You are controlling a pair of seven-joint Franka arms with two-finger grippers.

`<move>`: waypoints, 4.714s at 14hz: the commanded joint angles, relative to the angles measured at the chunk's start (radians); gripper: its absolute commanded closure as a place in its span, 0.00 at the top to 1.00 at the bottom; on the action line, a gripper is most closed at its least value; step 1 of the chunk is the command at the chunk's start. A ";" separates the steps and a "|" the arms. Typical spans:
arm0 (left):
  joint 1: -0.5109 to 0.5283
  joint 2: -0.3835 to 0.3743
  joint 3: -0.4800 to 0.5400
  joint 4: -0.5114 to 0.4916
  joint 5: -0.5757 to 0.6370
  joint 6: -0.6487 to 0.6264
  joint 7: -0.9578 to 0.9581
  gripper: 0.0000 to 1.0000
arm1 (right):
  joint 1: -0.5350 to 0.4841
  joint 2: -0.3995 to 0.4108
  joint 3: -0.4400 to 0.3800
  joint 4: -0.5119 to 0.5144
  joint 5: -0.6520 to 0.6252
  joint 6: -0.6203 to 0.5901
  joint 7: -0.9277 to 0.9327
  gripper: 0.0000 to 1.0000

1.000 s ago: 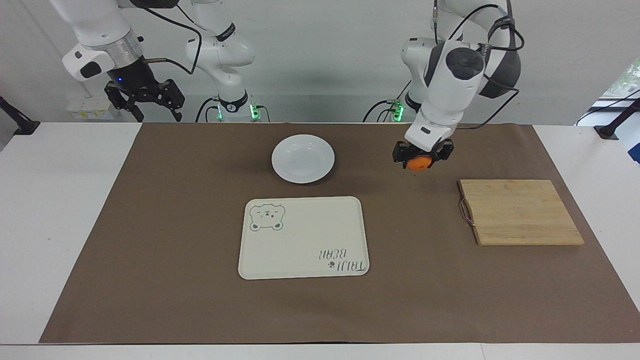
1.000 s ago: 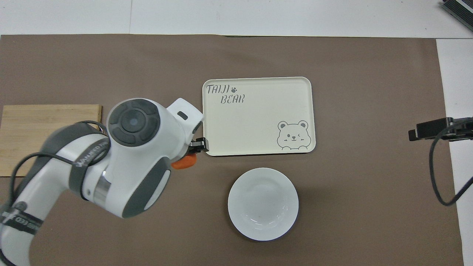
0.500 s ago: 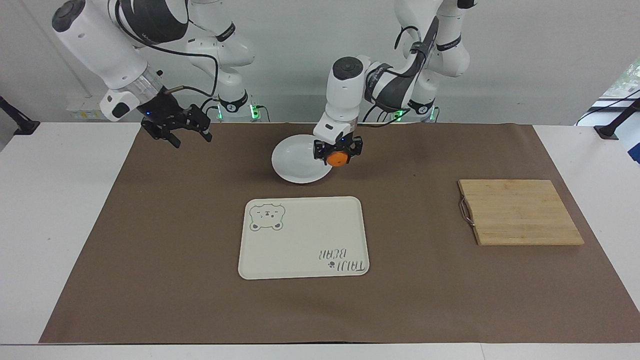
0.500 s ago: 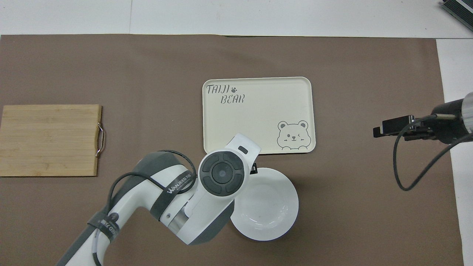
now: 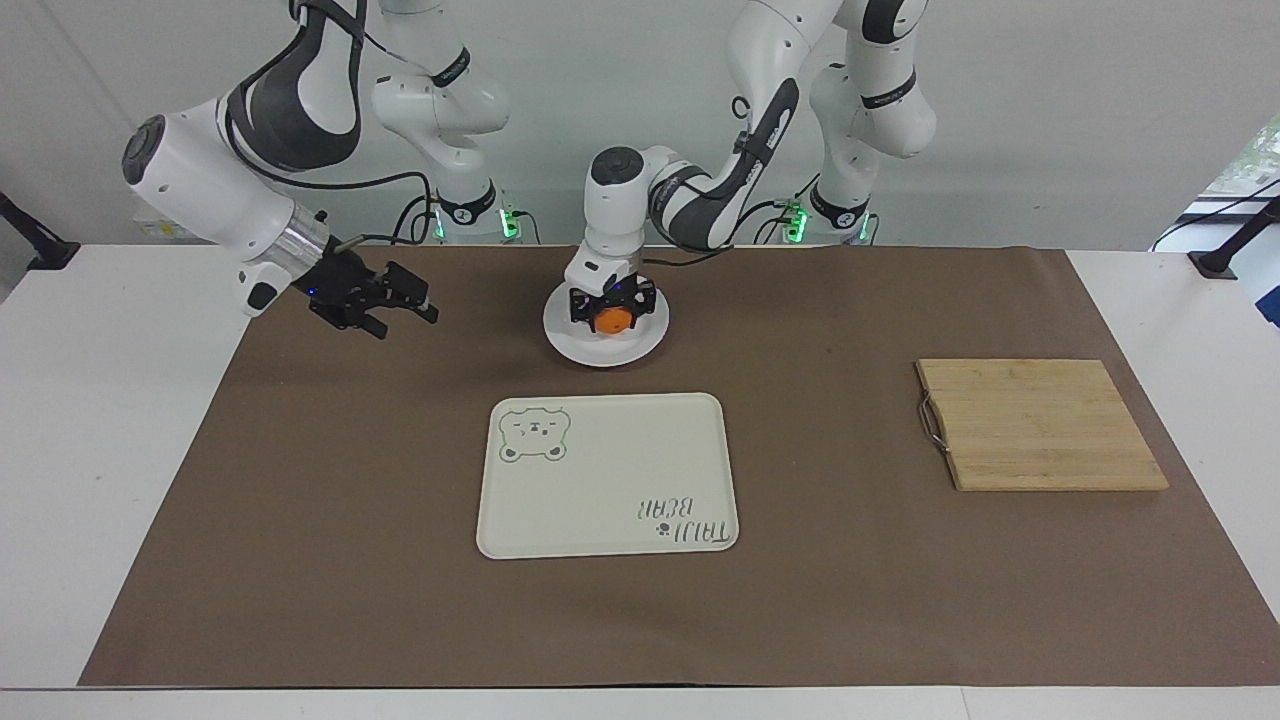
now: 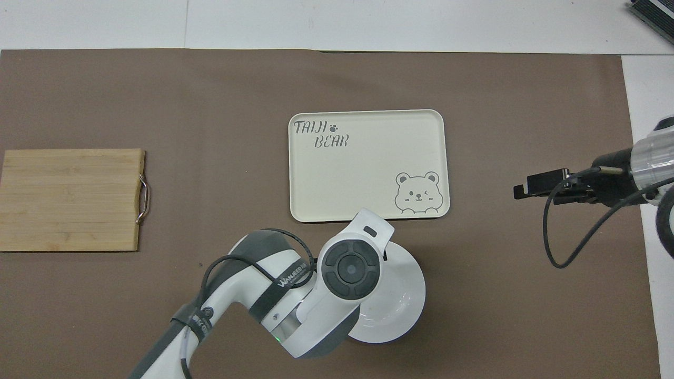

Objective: Place orange and plate with both arms
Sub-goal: 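Carry the orange with the left gripper and drop it onto the plate, then withdraw the left gripper to the board while the right gripper approaches the plate, then grip the plate rim with the right gripper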

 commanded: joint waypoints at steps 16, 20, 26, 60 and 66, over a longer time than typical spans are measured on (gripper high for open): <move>0.538 -0.247 0.033 0.221 -0.001 -0.454 0.742 1.00 | 0.005 0.083 0.007 -0.158 0.356 0.051 -0.085 1.00; 0.707 -0.250 0.036 0.292 -0.001 -0.555 0.954 1.00 | 0.004 0.089 0.007 -0.197 0.393 0.056 -0.154 1.00; 0.889 -0.282 0.043 0.309 0.001 -0.623 1.111 1.00 | 0.004 0.073 0.007 -0.370 0.431 0.020 -0.415 1.00; 0.922 -0.311 0.033 0.441 0.004 -0.861 1.146 1.00 | 0.234 -0.061 0.009 -0.740 0.763 0.264 -0.611 0.04; 0.916 -0.311 0.031 0.436 0.002 -0.852 1.151 1.00 | 0.232 -0.047 0.009 -0.711 0.763 0.255 -0.642 0.00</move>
